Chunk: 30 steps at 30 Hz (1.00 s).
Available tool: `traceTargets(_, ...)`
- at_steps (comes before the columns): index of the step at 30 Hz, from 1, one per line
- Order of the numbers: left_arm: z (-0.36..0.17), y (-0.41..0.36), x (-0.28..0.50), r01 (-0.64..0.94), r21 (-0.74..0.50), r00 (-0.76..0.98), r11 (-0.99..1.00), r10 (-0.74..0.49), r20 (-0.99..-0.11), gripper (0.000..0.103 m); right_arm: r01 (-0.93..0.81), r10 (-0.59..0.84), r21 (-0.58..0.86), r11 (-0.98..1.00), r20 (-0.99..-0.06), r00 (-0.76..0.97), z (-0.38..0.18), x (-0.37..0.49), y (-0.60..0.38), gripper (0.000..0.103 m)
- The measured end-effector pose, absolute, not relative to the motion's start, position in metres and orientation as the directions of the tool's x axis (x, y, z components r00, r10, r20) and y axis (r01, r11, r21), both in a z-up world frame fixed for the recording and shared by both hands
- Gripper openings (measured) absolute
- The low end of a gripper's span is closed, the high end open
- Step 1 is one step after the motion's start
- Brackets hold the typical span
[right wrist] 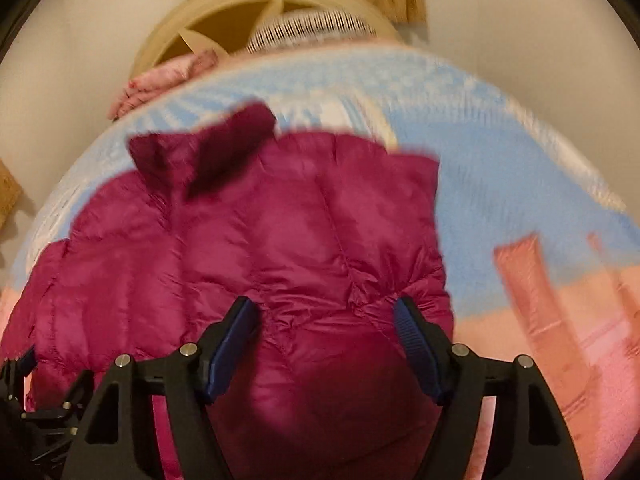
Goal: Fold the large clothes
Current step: 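Lower the sleeve onto the jacket front and open the right tool, then move the left tool toward the cuff of the other sleeve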
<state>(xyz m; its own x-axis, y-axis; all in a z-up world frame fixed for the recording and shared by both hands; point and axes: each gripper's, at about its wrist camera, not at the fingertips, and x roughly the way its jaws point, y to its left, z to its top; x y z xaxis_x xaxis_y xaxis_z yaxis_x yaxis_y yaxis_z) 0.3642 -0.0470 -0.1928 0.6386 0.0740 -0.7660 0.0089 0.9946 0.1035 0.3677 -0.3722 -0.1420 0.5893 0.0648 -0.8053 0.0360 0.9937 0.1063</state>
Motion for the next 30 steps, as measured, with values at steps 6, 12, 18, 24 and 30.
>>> traceTargets(6,-0.195,-0.052,0.361,0.002,0.114,0.641,0.993,0.087,-0.763,0.103,0.027,0.013,0.036,0.999,-0.803,0.596,-0.148,0.366,-0.364,0.073)
traceTargets(12,-0.195,-0.048,0.364,0.001,0.080,0.637,0.997,0.061,-0.768,0.103,0.065,0.012,0.073,0.995,-0.745,0.666,-0.108,0.335,-0.355,0.073)
traceTargets(18,-0.195,-0.046,0.364,0.000,0.073,0.637,0.997,0.056,-0.769,0.103,-0.037,0.062,0.050,0.998,-0.756,0.652,-0.114,0.315,-0.317,0.073)
traceTargets(24,-0.195,-0.046,0.364,0.000,0.067,0.638,0.998,0.052,-0.768,0.103,-0.027,0.054,0.047,0.999,-0.781,0.622,-0.147,0.316,-0.318,0.073)
traceTargets(30,-0.195,-0.045,0.363,-0.001,0.068,0.638,0.998,0.053,-0.768,0.103,-0.030,0.045,0.034,0.999,-0.788,0.615,-0.147,0.319,-0.318,0.074)
